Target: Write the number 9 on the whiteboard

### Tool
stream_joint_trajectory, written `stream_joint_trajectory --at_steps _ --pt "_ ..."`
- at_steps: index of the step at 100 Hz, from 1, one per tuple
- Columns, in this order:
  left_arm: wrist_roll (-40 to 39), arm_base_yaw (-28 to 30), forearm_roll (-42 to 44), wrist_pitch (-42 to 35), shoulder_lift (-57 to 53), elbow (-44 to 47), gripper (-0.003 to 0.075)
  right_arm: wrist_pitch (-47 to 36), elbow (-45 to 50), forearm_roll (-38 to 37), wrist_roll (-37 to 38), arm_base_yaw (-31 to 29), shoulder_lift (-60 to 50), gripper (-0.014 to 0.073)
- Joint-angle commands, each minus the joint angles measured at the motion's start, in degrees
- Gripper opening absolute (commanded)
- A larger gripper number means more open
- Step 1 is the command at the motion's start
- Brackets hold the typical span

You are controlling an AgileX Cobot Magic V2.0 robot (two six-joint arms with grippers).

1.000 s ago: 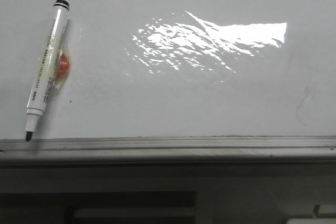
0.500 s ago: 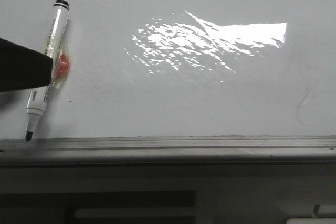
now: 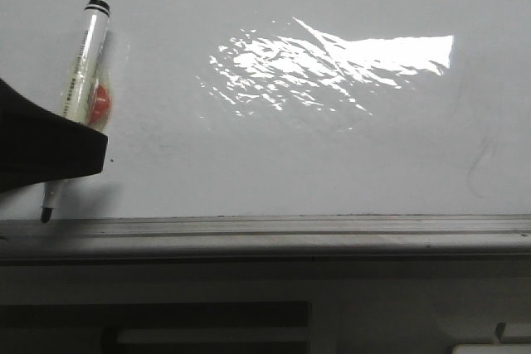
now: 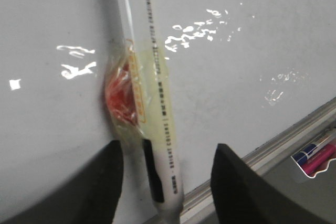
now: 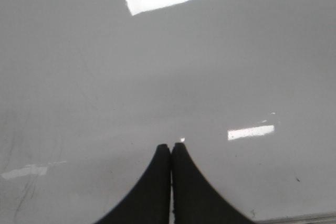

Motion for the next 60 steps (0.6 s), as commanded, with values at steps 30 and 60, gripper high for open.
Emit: stream_joint_trajectory --at_steps 30,60 --pt "-0.5 -0.4 -2.7 -4.2 2.0 -1.7 -0.0020 3.1 -4.3 1.4 -0.7 8.6 3.5 -0.0061" --pt "-0.5 -0.4 5.3 -4.2 2.0 -2.0 -0.0020 6.5 -13.1 1.6 -7.9 26.9 16.3 -0.0056"
